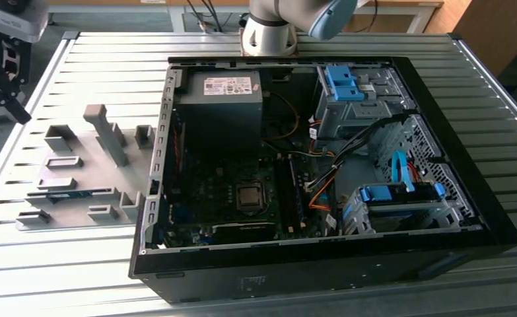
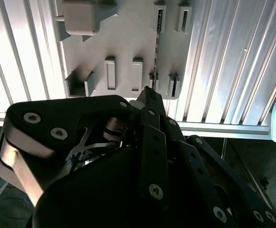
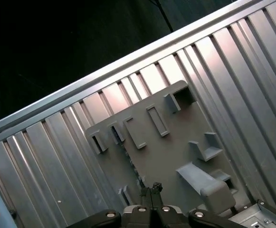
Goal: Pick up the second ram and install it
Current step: 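Pick up the second ram and move it above second insertion slot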
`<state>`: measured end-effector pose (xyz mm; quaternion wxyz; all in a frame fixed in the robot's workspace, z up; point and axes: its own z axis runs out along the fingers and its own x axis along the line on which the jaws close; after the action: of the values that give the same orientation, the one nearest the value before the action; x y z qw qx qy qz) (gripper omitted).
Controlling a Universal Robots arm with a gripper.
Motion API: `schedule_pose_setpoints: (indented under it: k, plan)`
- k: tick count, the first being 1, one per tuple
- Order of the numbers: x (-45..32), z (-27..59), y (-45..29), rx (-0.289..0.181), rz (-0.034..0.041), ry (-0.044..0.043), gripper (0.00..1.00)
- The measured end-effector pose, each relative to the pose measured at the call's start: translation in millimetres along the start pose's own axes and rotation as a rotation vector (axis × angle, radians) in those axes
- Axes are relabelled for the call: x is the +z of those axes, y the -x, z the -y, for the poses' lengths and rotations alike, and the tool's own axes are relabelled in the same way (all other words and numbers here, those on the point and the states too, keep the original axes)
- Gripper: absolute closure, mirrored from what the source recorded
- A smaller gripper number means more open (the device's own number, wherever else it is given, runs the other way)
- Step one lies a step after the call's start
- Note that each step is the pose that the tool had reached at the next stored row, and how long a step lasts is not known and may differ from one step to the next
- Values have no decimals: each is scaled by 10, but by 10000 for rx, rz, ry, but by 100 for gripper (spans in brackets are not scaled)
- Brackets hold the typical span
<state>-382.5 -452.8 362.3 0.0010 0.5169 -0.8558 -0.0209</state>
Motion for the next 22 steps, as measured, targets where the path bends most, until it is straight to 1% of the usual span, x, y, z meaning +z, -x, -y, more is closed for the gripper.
schedule_pose_setpoints:
  k: [5, 6, 8, 16, 22]
  plan:
    - [12, 2, -3, -602, -19, 5, 90]
    - [30, 3, -5, -1254, -44, 16, 90]
    - [36, 4, -6, -1487, -52, 20, 90]
    - [76, 7, -17, -2231, -79, 34, 90]
    - [93, 5, -24, -2268, -79, 31, 90]
